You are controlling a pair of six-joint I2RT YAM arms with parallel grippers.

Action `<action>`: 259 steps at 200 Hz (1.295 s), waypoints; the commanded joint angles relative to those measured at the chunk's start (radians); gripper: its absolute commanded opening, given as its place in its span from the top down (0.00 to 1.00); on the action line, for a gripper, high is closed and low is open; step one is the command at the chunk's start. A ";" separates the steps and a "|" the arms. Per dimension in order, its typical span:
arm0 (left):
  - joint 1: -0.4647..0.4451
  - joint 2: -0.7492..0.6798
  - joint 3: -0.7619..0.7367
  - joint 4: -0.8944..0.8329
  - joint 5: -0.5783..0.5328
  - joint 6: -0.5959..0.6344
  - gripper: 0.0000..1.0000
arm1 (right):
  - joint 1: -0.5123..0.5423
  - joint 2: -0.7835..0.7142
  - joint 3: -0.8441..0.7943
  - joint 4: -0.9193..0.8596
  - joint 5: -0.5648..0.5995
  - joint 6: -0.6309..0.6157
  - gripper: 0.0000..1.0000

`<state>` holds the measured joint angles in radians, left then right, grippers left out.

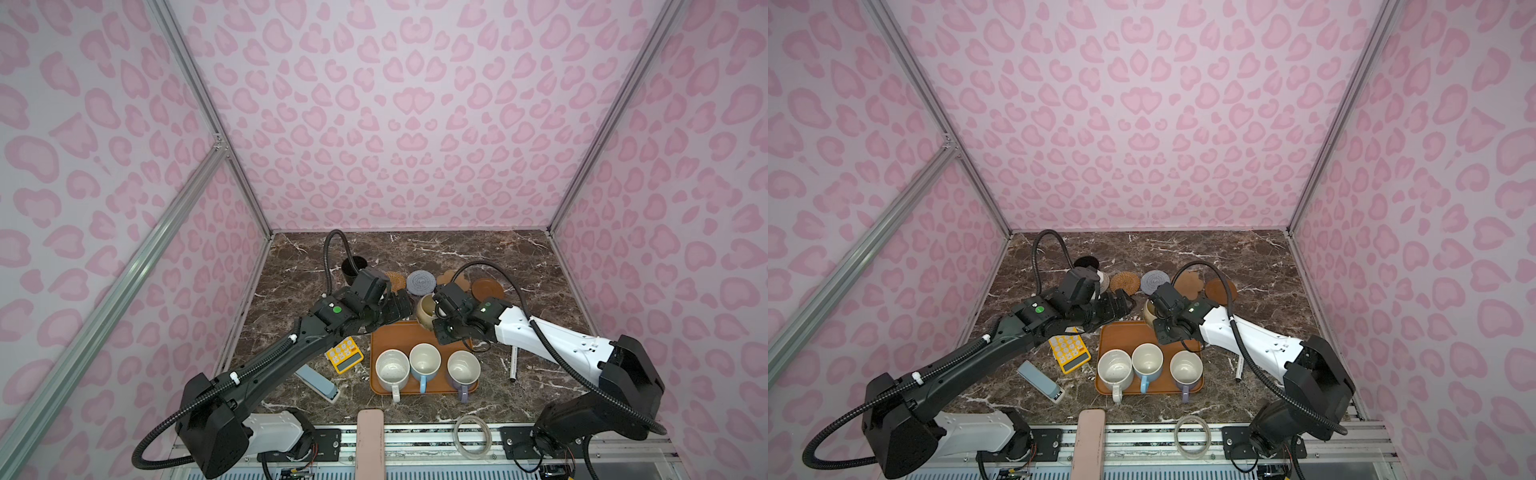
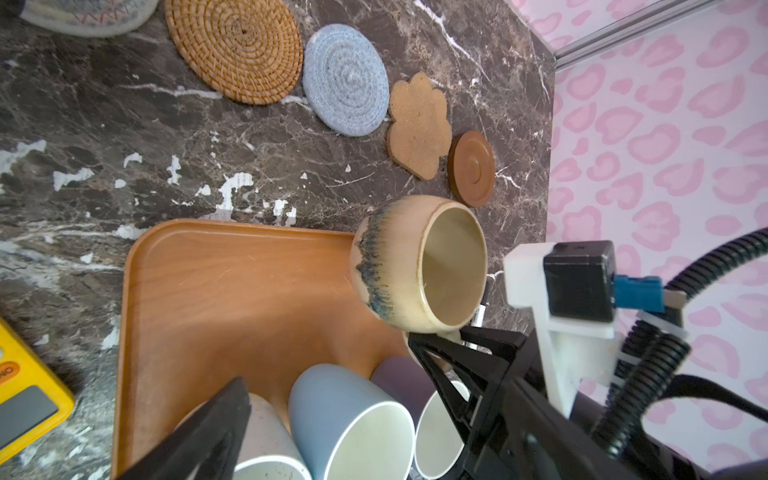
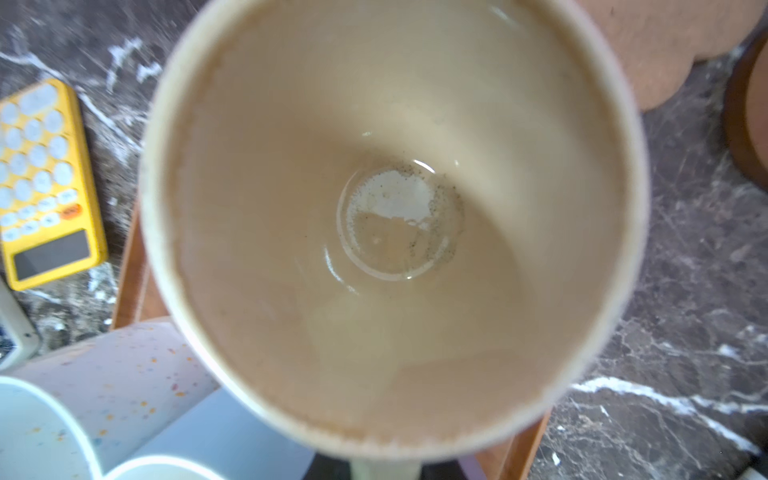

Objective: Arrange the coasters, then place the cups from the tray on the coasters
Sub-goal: 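Close the right gripper on the beige mug rim and carry it toward the coasters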

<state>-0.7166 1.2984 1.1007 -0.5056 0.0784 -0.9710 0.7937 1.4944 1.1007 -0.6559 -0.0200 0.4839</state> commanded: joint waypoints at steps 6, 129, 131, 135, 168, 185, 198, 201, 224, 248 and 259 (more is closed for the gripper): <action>0.012 -0.004 0.026 0.005 -0.032 -0.011 0.03 | -0.001 0.025 0.060 0.012 0.022 -0.022 1.00; 0.263 -0.036 0.044 -0.028 -0.028 0.003 0.02 | -0.008 0.473 0.658 -0.145 0.090 0.077 1.00; 0.264 -0.035 0.042 -0.027 -0.029 0.001 0.02 | -0.010 0.481 0.669 -0.146 0.090 0.081 1.00; 0.269 -0.037 0.039 -0.025 -0.030 0.001 0.02 | -0.011 0.500 0.693 -0.154 0.090 0.087 1.00; 0.309 -0.043 0.013 0.009 -0.035 -0.009 0.02 | -0.021 0.634 0.853 -0.186 0.071 0.137 1.00; 0.314 -0.030 0.019 0.006 -0.038 0.000 0.02 | -0.022 0.703 0.942 -0.215 0.087 0.149 1.00; 0.317 -0.020 0.017 0.014 -0.029 0.001 0.02 | -0.022 0.757 1.012 -0.244 0.091 0.158 1.00; 0.319 -0.017 0.014 0.015 -0.028 0.001 0.02 | -0.022 0.767 1.027 -0.249 0.091 0.162 1.00; 0.322 -0.001 0.009 0.023 -0.020 0.001 0.02 | -0.026 0.855 1.124 -0.271 0.080 0.187 1.00; 0.325 0.000 -0.002 0.031 -0.029 0.000 0.02 | -0.033 0.933 1.240 -0.317 0.086 0.209 1.00; 0.328 0.005 -0.007 0.034 -0.026 -0.002 0.02 | -0.036 0.960 1.274 -0.322 0.077 0.217 1.00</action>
<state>-0.3935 1.2976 1.1042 -0.5102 0.0555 -0.9745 0.7650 2.4077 2.3039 -0.9657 0.0353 0.6674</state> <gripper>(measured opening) 0.977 0.168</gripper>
